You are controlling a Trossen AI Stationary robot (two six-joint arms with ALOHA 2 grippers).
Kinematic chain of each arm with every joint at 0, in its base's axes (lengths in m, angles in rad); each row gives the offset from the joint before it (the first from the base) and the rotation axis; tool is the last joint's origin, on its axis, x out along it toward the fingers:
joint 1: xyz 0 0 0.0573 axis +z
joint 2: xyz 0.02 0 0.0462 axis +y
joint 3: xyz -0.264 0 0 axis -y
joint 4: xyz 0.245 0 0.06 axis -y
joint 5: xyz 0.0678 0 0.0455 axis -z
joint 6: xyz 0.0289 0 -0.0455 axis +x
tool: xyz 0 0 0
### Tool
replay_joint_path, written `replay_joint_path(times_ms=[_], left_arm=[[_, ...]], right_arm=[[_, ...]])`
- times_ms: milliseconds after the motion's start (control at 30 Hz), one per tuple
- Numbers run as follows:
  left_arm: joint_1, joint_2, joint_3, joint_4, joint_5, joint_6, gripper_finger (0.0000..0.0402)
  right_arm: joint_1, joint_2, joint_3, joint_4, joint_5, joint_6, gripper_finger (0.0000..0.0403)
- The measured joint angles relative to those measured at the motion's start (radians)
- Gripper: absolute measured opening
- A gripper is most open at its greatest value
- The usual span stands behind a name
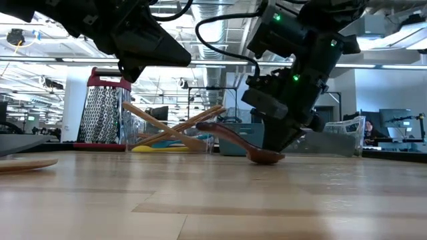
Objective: Pick & Place Kitchen Items
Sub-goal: Put the brown serving spoon into the left transparent bin
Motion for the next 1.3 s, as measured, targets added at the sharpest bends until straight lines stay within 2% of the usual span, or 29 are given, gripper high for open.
replay_joint_path(times_ms=[300, 433, 1300], left_arm=[[0.0, 0.0, 0.0, 0.0, 0.0, 0.0, 0.0006], [0.0, 0.0, 0.0, -0.001, 0.001, 0.0, 0.0006], [0.066, 0.0, 0.0, 0.001, -0.002, -0.027, 0.0002]], right_arm=[[0.007, 0.002, -0.003, -0.198, 0.165, 0.274, 0.0], [0.005, 0.003, -0.004, -0.287, 0.192, 0.353, 0.0], [0.007, 0.003, -0.004, -0.224, 0.185, 0.349, 0.0]])
